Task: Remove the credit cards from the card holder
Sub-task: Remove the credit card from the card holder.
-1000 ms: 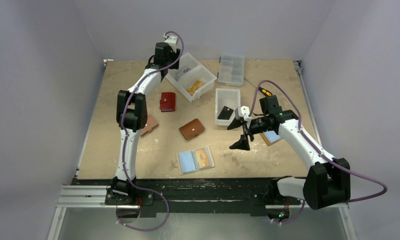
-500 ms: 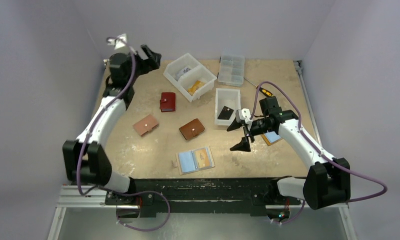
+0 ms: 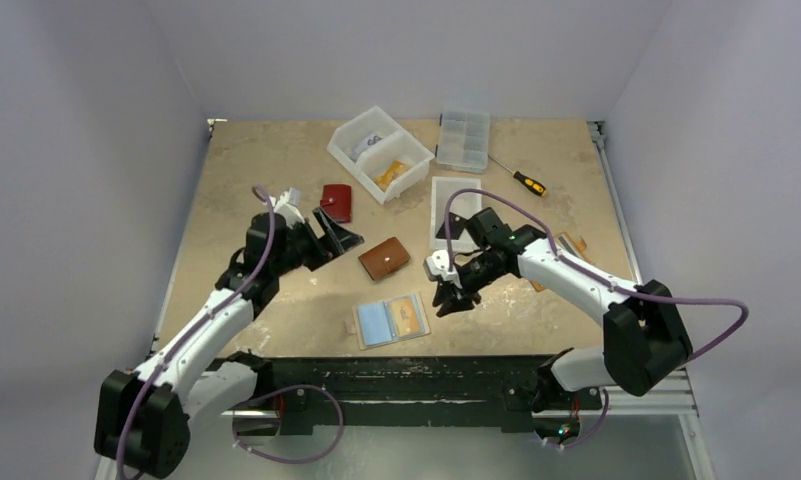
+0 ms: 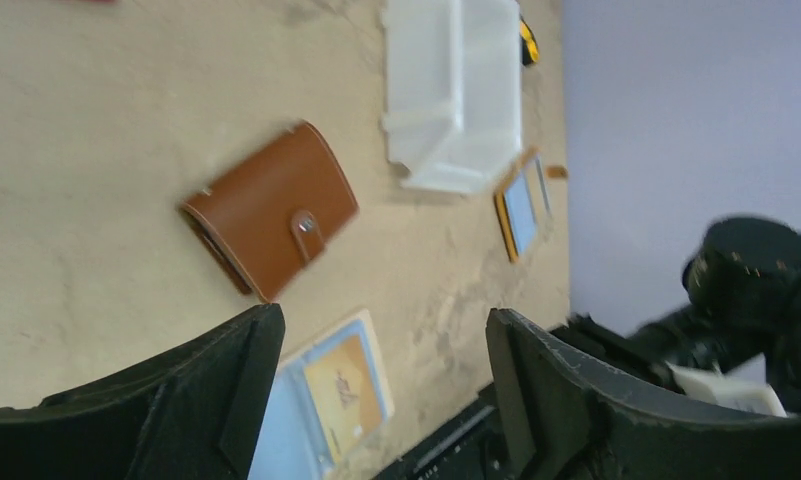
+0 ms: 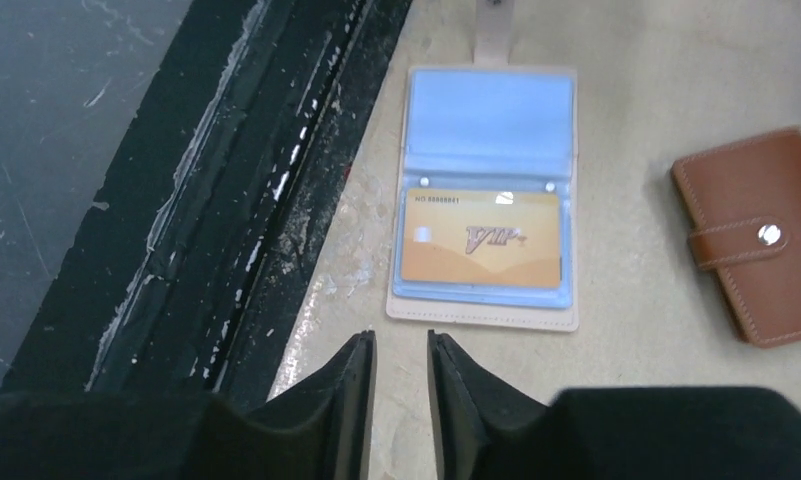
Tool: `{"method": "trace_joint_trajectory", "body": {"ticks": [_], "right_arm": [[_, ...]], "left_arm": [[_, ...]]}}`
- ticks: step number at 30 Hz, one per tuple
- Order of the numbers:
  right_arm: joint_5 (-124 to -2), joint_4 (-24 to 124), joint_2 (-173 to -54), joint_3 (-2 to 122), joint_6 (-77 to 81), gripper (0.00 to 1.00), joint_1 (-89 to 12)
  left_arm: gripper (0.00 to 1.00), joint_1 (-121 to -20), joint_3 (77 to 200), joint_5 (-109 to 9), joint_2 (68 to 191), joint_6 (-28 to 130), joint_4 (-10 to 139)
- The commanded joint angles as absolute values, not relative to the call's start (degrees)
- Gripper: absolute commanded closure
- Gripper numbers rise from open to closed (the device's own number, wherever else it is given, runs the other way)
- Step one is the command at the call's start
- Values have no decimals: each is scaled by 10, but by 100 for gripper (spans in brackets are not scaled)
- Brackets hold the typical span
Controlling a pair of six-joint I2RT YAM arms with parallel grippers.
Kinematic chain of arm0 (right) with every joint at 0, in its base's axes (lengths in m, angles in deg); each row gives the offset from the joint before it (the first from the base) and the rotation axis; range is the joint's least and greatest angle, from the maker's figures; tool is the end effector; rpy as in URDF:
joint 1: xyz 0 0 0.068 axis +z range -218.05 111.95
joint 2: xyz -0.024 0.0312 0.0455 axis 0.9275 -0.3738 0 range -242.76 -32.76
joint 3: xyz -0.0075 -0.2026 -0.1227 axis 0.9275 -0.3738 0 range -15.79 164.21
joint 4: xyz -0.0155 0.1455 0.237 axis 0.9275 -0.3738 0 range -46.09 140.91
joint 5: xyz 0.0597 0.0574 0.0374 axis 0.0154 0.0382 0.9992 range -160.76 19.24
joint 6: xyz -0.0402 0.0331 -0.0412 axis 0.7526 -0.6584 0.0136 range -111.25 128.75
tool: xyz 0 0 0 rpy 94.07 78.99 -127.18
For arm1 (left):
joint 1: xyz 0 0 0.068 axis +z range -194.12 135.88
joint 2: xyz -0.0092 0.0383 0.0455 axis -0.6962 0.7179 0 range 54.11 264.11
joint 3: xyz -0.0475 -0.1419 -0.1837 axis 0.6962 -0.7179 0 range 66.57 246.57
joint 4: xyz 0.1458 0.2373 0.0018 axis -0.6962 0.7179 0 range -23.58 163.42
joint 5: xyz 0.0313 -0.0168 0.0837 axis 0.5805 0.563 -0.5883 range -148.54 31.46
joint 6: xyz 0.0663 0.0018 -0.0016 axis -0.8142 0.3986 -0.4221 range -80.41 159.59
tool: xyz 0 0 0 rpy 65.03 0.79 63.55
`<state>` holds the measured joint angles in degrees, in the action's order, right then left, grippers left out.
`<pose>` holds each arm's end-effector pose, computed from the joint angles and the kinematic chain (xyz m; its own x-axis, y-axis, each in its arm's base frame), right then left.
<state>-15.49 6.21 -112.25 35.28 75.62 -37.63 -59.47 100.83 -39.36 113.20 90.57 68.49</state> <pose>0.2099 0.1734 0.1646 0.1303 -0.5311 -0.8372 -0.9530 -0.3001 0.0420 0.2634 -0.0901 0.1961 -0.6884 -0.5720 -0.4460 -0.0036 0.6176 -0.7865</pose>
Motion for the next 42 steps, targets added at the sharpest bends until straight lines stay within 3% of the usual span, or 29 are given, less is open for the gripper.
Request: {"method": "trace_joint_trajectory", "body": {"ticks": [1, 4, 7, 11, 15, 30, 42], "right_arm": [[-228, 145, -1144, 371, 663, 76, -341], [-254, 190, -1157, 368, 611, 91, -315], [-264, 233, -1162, 351, 565, 100, -295], [-275, 283, -1159, 321, 530, 100, -281], [-309, 302, -1159, 319, 525, 100, -259], [-439, 320, -1198, 323, 554, 100, -188], [-460, 316, -1218, 332, 551, 100, -172]], "left_arm": [[24, -664, 944, -411, 1050, 1007, 673], [30, -709, 883, -444, 1018, 1060, 613], [37, -742, 851, -462, 1017, 1095, 572], [50, -771, 828, -478, 1034, 1117, 542], [56, -802, 813, -491, 1066, 1136, 495], [56, -869, 799, -524, 1170, 1158, 462], [56, -890, 801, -515, 1219, 1163, 418]]}}
